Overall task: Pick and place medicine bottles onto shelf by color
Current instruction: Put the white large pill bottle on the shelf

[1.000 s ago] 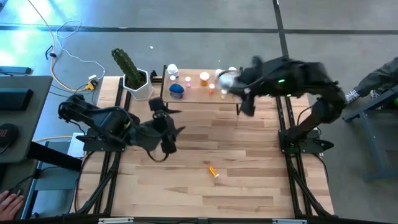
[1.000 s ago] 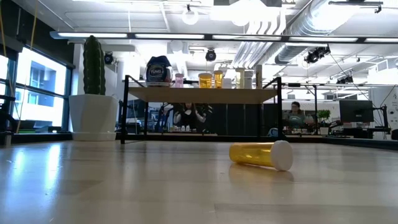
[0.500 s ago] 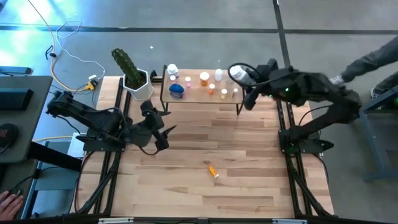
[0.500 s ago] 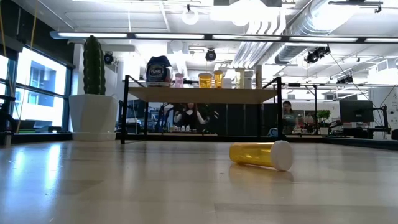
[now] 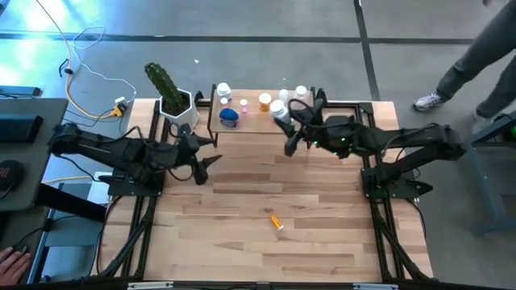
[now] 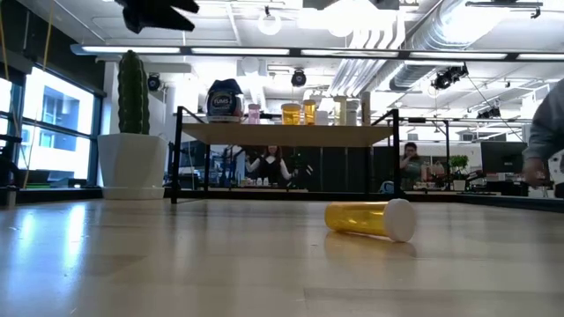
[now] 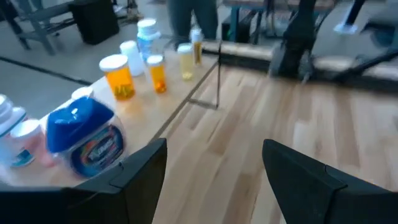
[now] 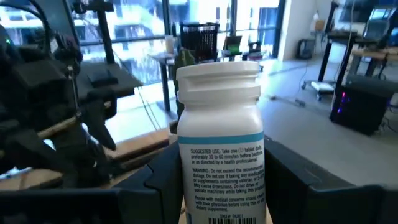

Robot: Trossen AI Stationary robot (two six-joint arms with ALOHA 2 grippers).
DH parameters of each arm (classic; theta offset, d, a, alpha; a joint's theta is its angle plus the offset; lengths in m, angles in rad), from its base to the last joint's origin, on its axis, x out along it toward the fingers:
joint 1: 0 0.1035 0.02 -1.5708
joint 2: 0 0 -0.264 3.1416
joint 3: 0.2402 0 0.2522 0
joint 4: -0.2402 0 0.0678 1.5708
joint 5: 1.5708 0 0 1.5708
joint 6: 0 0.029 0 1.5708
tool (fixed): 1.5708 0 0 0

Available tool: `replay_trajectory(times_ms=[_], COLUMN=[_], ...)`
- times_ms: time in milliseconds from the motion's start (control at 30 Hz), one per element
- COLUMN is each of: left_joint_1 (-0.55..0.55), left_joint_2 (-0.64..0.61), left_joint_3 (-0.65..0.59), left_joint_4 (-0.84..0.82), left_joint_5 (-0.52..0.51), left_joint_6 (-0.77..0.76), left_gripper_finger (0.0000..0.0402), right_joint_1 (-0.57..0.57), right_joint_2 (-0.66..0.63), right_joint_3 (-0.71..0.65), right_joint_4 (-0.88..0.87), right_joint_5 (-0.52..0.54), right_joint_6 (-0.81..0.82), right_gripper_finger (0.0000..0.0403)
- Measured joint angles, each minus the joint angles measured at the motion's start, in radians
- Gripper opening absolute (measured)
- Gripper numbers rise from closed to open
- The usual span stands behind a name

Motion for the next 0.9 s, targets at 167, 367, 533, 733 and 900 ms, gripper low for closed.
replay_trajectory(times_ms=[167, 367, 533, 733, 900], left_joint_1=[0.065, 0.160, 0.222, 0.279, 0.293], left_joint_2=[-0.058, -0.095, -0.119, -0.144, -0.158], left_joint_3=[-0.054, -0.082, -0.087, -0.087, -0.087], left_joint_4=[0.096, 0.075, 0.085, 0.103, 0.106], left_joint_5=[0.102, 0.277, 0.391, 0.485, 0.488], left_joint_6=[0.048, 0.081, 0.136, 0.158, 0.170], left_gripper_finger=[0.0252, 0.0252, 0.0252, 0.0252, 0.0252], right_joint_1=[-0.007, -0.014, -0.014, -0.014, -0.018], right_joint_2=[0.089, 0.220, 0.326, 0.447, 0.532], right_joint_3=[-0.077, -0.083, -0.083, -0.083, -0.083], right_joint_4=[0.234, 0.373, 0.482, 0.643, 0.777], right_joint_5=[0.001, 0.036, 0.117, 0.223, 0.298], right_joint_6=[-0.048, -0.051, -0.024, -0.013, 0.021], right_gripper_finger=[0.0161, 0.0161, 0.0161, 0.0161, 0.0161])
